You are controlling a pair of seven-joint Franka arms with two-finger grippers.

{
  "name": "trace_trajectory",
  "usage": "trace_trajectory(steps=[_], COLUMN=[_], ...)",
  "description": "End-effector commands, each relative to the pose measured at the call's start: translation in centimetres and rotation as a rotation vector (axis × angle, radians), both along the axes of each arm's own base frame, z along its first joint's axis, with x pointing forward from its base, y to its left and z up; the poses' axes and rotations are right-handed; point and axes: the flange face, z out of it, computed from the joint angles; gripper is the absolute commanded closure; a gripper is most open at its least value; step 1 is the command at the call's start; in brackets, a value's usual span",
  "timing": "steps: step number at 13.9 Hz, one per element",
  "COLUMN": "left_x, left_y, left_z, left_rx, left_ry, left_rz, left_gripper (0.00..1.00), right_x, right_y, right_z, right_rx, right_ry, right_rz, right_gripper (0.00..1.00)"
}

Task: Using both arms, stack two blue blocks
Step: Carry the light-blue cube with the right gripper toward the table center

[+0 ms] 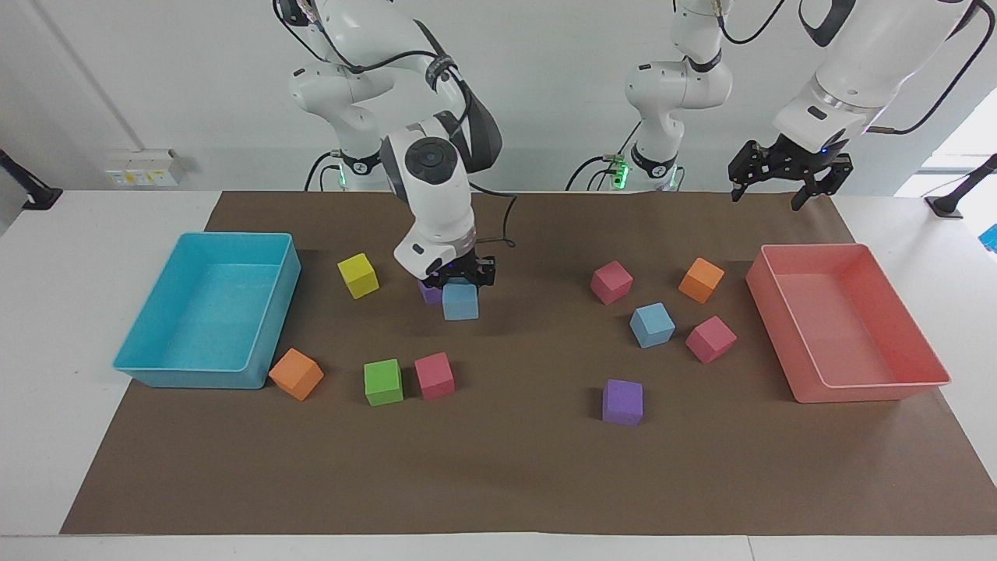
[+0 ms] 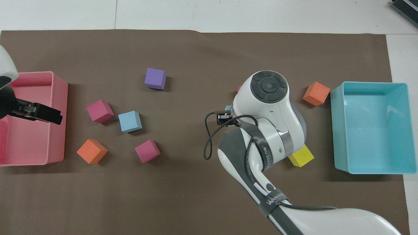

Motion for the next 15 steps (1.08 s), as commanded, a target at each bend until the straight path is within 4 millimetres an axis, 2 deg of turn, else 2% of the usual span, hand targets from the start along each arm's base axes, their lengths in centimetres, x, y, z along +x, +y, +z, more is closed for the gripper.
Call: trace_trajectory(steps=[1,3,4,5,7,12,15], left_x=[-0.3,-0.3,-0.3,-0.4,-0.3,-0.4,-0.4], left_y=[0.0,0.0,0.0,0.0,0.0,-0.1,-0.1], left_z=[0.3,0.3,0.3,0.2,0.3,0.1,0.1], left_rx=[-0.010,-0.010,-0.011,-0.011,-0.011,-0.011,-0.011], left_ry=[-0.008,-0.008,-0.008,-0.007,-0.008,-0.004,-0.004], left_rz=[-0.001,-0.001,-0.001,-0.001,-0.001,-0.002,-0.002], left_gripper=[0.00,0.00,0.00,0.00,0.00,0.00,0.00], right_x=[1.1,0.7,0.6,0.6,-0.1,-0.4,-0.4], right_y=[4.1,6.5,7.0,7.2,8.7,8.5,8.6], right_z=[-2.1,-3.1,-3.3,-4.2,-5.7,-6.9,-8.5], right_rx=[-0.007,0.018,0.029,0.018,0.019,0.024,0.013], right_ry=[0.005,-0.026,-0.039,-0.031,-0.038,-0.038,-0.022], right_rz=[-0.052,-0.049,-0.059,-0.061,-0.030,0.060,0.066], right_gripper=[1.00,1.00,1.00,1.00,1.00,1.00,1.00])
